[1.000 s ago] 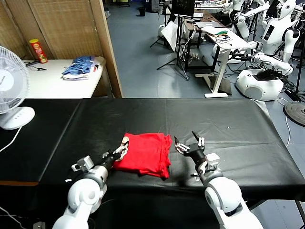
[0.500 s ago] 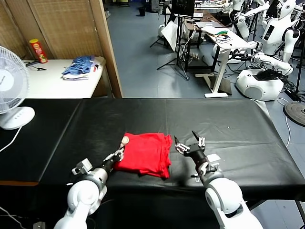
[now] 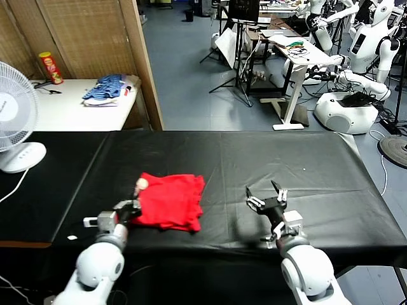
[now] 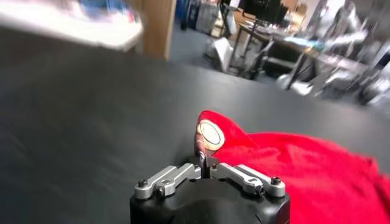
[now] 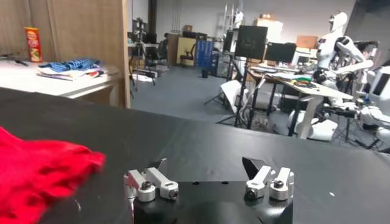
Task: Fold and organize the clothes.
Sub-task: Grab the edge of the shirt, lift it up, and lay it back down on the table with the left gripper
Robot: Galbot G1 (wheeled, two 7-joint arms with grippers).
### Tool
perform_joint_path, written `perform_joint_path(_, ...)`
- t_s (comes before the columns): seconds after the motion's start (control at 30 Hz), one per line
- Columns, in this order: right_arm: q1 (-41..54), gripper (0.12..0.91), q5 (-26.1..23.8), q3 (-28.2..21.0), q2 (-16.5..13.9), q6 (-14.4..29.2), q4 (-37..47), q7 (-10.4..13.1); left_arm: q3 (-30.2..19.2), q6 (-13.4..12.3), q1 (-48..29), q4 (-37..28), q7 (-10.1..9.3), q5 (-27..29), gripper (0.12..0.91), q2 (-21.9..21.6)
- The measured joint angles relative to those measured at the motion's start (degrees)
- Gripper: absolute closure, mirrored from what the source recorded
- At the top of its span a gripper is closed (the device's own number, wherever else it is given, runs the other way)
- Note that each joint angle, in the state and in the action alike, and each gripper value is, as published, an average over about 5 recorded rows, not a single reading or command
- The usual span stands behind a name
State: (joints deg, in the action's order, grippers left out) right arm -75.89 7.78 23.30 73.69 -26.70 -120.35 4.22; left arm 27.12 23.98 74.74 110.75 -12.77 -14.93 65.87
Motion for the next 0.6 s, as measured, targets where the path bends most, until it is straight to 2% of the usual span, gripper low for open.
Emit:
perform_joint_path(0.2, -0.7, 0.227, -0.2, 0.3, 0.4, -0.2, -0.1, 0.1, 4.1, -0.6, 2.1, 0.9, 0.42, 12.1, 0.881, -7.4)
perform_joint_path(0.37, -0.8, 0.227, -0.2, 0.2, 0.6, -0.3, -0.4, 0.1, 8.2, 0.6, 4.0, 2.5, 1.65, 18.5, 0.881, -13.5)
perform_joint_path(0.5, -1.1, 0.227, -0.2, 0.3, 0.6, -0.3, -0.8, 0.1, 9.8, 1.9, 5.2, 5.1, 2.19, 19.0, 0.881, -16.6)
perform_joint_path(0.6, -1.7, 0.227, -0.1, 0.6, 0.6, -0.2, -1.0, 0.0, 9.2, 1.1, 5.4, 7.8, 2.11, 15.8, 0.881, -16.9)
